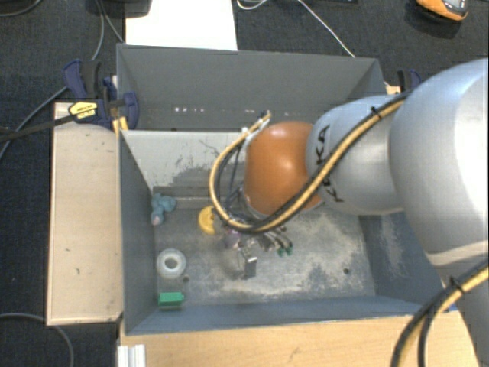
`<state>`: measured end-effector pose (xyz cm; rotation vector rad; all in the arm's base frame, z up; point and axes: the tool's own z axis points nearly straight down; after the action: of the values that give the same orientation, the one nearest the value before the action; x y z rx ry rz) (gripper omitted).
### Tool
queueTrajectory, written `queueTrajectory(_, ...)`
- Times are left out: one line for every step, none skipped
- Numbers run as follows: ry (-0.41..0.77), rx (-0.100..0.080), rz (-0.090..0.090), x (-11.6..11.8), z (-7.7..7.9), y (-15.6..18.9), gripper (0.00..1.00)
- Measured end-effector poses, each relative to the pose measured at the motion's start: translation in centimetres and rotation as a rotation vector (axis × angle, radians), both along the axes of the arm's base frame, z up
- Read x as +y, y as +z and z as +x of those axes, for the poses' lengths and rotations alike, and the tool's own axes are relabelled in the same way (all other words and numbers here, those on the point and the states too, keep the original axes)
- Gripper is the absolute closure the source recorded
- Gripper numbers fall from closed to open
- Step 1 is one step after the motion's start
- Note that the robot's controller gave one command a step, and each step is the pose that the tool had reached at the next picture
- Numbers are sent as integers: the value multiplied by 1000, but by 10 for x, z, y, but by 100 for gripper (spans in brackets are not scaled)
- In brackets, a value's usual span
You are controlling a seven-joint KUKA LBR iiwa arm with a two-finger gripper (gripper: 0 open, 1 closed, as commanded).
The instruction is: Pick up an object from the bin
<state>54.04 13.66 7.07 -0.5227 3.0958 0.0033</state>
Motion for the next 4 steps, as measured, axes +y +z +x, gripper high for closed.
queueTrajectory(15,-6,2,1,16,7,0)
queueTrajectory(-39,-3,2,-16,35,40,0)
queueTrajectory(-24,-9,3,-6,41,3,0)
queueTrajectory(325,-12,2,-1,43,-1,0)
